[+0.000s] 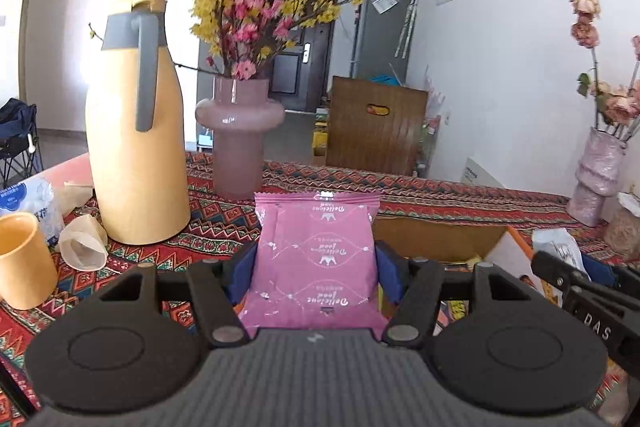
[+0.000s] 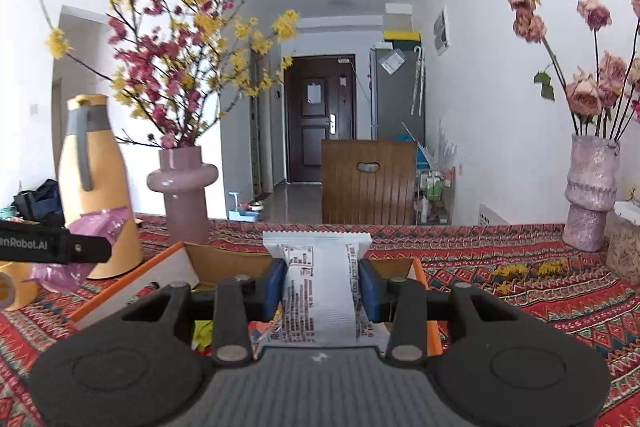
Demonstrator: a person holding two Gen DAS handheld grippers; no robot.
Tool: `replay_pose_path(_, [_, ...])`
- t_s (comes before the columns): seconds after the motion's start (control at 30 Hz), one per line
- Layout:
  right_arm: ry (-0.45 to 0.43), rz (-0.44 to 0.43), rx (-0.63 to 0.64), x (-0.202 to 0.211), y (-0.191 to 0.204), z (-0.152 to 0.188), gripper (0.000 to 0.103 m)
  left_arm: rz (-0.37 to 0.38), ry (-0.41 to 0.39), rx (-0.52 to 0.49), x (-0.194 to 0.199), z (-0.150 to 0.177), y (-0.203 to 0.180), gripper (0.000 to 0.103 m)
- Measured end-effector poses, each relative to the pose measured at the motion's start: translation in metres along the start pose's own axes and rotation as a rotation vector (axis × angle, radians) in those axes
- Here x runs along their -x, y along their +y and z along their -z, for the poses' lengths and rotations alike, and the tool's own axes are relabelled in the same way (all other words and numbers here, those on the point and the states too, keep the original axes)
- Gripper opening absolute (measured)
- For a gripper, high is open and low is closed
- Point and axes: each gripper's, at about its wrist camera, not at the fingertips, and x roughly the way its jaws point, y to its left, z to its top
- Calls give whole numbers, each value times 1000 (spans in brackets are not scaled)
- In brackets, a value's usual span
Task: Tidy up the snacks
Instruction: 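Lift both held packets and carry them over the box, then lower both packets into the box and open both grippers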
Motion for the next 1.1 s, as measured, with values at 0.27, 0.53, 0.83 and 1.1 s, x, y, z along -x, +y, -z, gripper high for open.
replay_pose_path(0.27, [20, 22, -43, -27, -6, 26, 39, -19, 17, -1, -39, 23, 1, 63])
replay_pose_path(0.53, [69, 28, -27, -33, -2, 34, 39, -1, 39, 24, -46, 29, 11, 63])
replay_pose_path(0.83, [46, 41, -59, -25, -6, 33, 83, -16, -73, 28, -26, 30, 9, 103])
replay_pose_path(1.1, [10, 60, -100, -17, -12, 32, 103, -39, -69, 26, -27, 31, 7, 103])
